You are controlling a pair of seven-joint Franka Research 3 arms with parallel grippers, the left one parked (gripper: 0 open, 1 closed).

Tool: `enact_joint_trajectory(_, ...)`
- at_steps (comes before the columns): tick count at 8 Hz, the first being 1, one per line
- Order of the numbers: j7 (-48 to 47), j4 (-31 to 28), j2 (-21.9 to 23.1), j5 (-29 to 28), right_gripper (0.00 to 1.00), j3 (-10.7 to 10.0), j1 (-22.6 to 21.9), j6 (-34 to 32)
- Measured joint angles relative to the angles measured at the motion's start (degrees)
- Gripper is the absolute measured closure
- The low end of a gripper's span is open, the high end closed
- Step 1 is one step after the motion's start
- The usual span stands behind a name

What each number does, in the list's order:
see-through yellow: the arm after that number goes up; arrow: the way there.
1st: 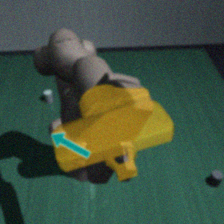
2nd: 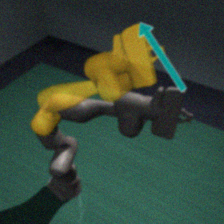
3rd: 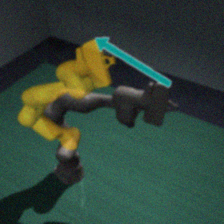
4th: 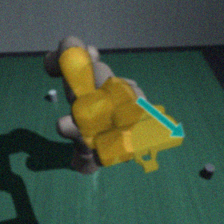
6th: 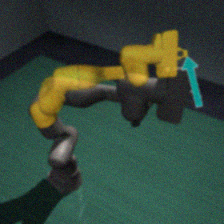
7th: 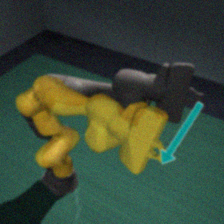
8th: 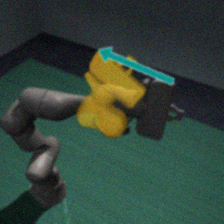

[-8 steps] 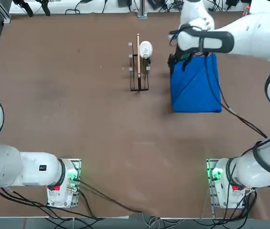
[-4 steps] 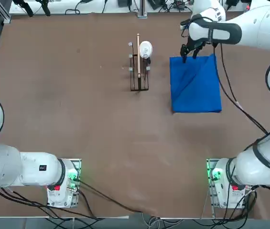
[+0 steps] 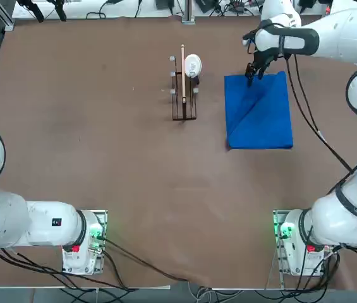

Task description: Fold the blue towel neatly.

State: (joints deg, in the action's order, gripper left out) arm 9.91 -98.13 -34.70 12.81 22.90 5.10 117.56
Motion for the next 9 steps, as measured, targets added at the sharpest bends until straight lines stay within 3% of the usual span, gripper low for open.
enact_joint_trajectory(2, 4.30, 0.47, -0.93, 0.58, 0.11, -0.01, 1.14, 0.39)
enact_joint_trajectory(9, 4.83, 0.34, -4.47, 1.16, 0.10, 0.03, 1.53, 1.09)
